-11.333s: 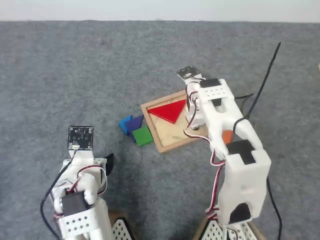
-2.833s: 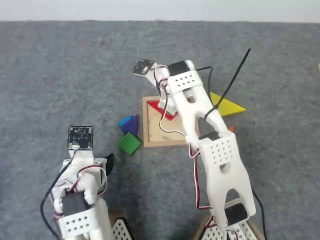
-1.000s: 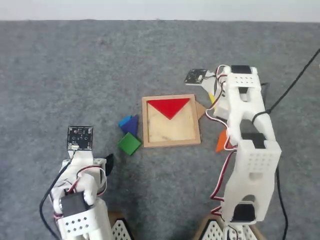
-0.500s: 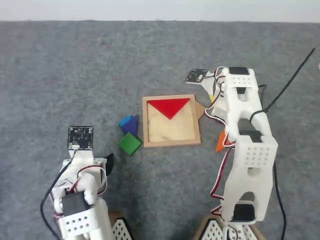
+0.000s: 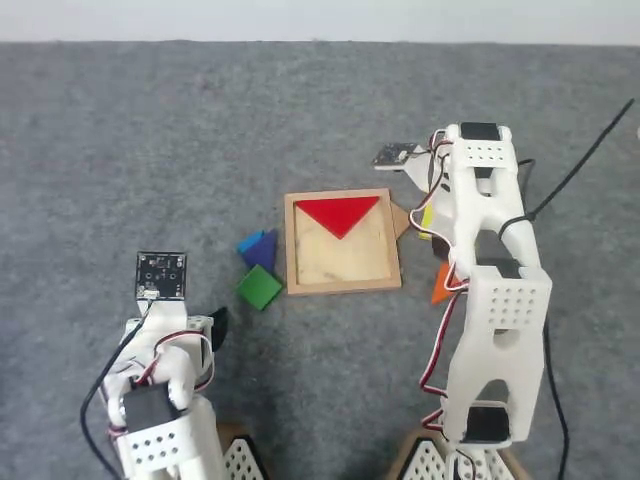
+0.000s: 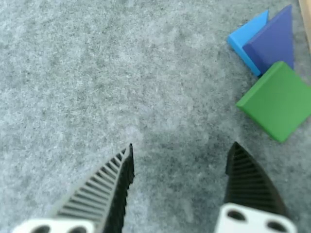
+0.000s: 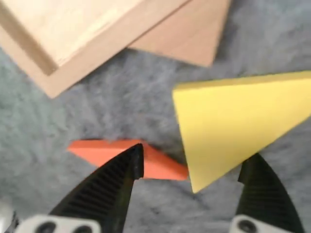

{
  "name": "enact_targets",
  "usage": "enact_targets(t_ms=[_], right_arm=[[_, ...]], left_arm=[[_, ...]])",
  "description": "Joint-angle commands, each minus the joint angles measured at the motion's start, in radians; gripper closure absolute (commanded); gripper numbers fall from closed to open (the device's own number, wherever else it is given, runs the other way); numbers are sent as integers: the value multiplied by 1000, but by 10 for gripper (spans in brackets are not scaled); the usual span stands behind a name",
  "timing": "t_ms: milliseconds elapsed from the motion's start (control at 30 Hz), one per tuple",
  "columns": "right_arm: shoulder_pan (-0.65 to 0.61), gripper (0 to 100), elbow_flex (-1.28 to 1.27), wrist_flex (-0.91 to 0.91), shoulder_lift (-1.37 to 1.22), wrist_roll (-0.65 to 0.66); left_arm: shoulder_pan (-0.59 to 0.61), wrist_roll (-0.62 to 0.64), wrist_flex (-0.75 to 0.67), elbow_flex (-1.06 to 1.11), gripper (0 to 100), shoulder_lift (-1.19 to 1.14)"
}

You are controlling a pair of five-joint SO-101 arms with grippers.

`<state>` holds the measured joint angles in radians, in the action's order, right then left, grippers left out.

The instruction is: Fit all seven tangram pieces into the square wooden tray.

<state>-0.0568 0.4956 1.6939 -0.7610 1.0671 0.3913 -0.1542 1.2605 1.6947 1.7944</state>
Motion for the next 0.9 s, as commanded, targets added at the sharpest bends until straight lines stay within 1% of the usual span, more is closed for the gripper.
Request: enact_targets(t_ms=[0, 67, 233, 333, 467, 600, 733, 867], right_arm=[[-13, 702, 46, 53, 47, -34], [-19, 702, 46, 58, 76, -95], [-33, 700, 49, 61, 145, -359], [-62, 700, 49, 47, 176, -496], [-99, 700, 48, -39, 171, -635], [-102, 694, 48, -104, 133, -667], [-108, 601, 48, -122, 90, -697], [-136, 628, 46, -140, 56, -695]], left_arm=[[0, 5, 3, -12, 702, 21], [0, 5, 3, -12, 702, 21], [0, 5, 3, -12, 702, 21], [0, 5, 3, -12, 702, 21], [0, 5, 3, -12, 702, 21], [0, 5, 3, -12, 702, 21], [0, 5, 3, -12, 702, 21], [0, 5, 3, -12, 702, 21]])
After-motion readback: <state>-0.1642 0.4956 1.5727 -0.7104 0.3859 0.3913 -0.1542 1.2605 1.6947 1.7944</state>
